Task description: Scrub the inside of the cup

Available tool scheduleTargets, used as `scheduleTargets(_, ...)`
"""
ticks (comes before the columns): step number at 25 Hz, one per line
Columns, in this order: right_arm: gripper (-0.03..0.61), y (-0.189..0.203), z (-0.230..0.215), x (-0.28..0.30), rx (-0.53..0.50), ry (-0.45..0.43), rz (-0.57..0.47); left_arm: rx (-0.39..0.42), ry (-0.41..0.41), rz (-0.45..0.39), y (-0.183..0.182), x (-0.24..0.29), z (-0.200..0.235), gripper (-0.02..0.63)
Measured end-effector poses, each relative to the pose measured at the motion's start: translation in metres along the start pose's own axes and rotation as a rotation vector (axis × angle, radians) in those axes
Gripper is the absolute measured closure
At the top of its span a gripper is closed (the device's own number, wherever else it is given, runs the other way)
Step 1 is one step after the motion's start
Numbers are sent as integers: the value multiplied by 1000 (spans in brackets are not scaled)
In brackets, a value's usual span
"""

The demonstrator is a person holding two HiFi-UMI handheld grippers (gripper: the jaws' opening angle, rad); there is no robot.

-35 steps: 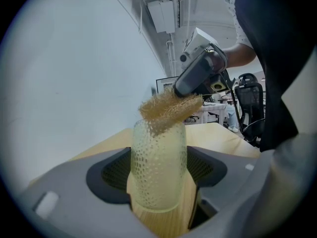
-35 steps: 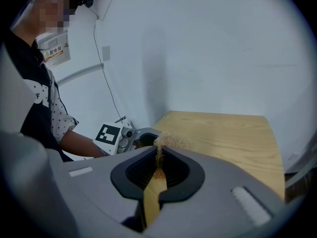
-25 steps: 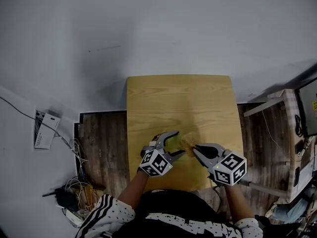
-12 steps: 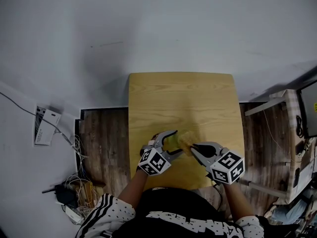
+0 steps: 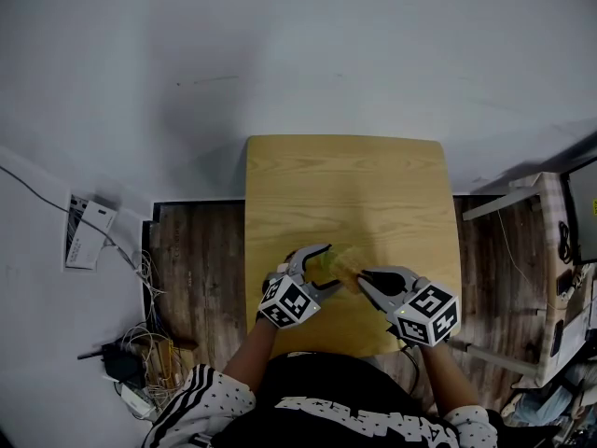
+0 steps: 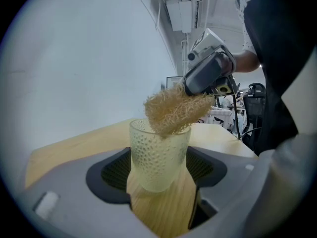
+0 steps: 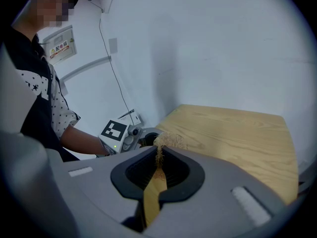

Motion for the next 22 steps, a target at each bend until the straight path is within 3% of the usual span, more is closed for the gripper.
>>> scheduleTargets(9, 543, -2, 1, 2, -5, 3, -3, -52, 2, -15, 5, -2, 4, 268)
scheduleTargets(22, 543, -11, 3, -1, -14, 25, -36, -48, 1, -41, 0, -9, 3, 265)
Point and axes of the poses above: the fingertips, and each gripper's own axes: x forward along the fingers, z to its left, y out of its underside, the point moved 3 cm from there along -x, backward along the fingers, and after that the axes turned 6 degrees about y, right-handed, at the moved point
